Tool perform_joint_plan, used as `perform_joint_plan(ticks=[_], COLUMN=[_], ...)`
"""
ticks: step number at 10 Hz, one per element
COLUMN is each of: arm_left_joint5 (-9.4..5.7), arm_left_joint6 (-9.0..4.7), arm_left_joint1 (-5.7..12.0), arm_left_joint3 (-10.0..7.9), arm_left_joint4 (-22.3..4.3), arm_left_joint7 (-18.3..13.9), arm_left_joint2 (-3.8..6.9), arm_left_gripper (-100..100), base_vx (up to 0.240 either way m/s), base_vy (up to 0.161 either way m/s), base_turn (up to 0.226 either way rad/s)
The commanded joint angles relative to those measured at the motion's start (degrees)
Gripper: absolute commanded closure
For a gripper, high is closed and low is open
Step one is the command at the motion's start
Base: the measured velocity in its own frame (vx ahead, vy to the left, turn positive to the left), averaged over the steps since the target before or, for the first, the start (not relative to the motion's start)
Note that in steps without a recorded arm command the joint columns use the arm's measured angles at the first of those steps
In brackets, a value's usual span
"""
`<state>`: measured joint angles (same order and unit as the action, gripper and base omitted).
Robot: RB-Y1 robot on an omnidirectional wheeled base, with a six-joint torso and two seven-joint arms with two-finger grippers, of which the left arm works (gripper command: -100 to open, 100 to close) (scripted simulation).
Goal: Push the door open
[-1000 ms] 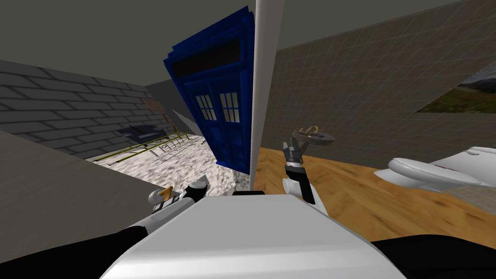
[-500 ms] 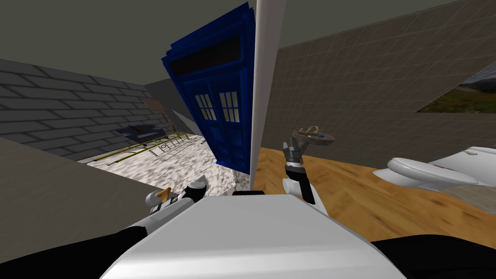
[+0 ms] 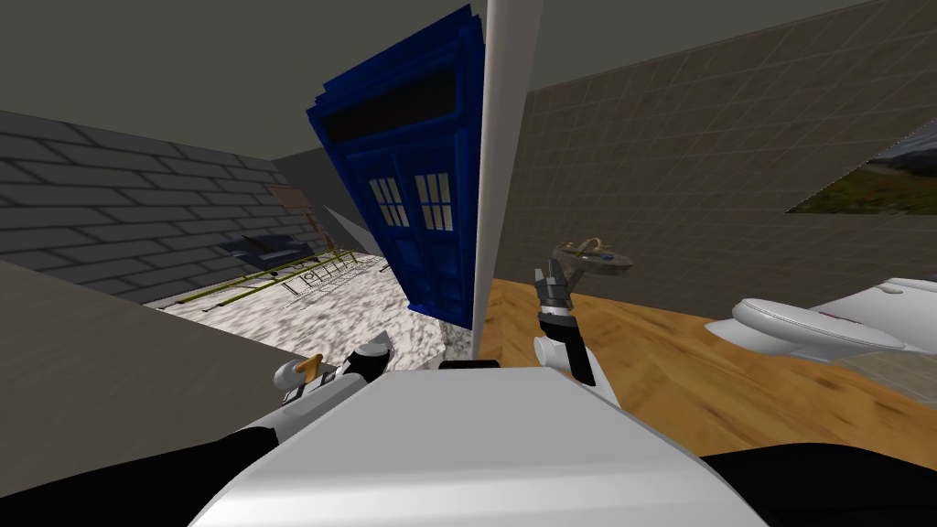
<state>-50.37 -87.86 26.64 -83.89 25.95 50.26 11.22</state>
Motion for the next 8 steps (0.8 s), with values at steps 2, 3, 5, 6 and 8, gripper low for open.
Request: perform_joint_plan(ticks=[2, 3, 5, 6, 8], arm_left_joint5=[-0.12, -0.12, -0.48, -0.48, -0.48], arm_left_joint6=[-0.16, -0.16, -0.22, -0.22, -0.22], arm_left_joint1=[0.09, 0.09, -0.2, -0.2, -0.2], arm_left_joint3=[-0.07, -0.07, -0.59, -0.59, -0.59], arm_left_joint4=[-0.81, -0.81, -0.75, -0.75, -0.75], arm_left_joint7=[-0.25, -0.25, -0.18, -0.18, -0.18], arm_left_joint2=[-0.28, -0.28, 0.46, 0.46, 0.46], arm_left_gripper=[100, 100, 100, 100, 100], base_vx=[0.0, 0.0, 0.0, 0.0, 0.0], base_vy=[0.0, 0.0, 0.007, 0.0, 0.0], base_turn=[0.0, 0.0, 0.006, 0.0, 0.0])
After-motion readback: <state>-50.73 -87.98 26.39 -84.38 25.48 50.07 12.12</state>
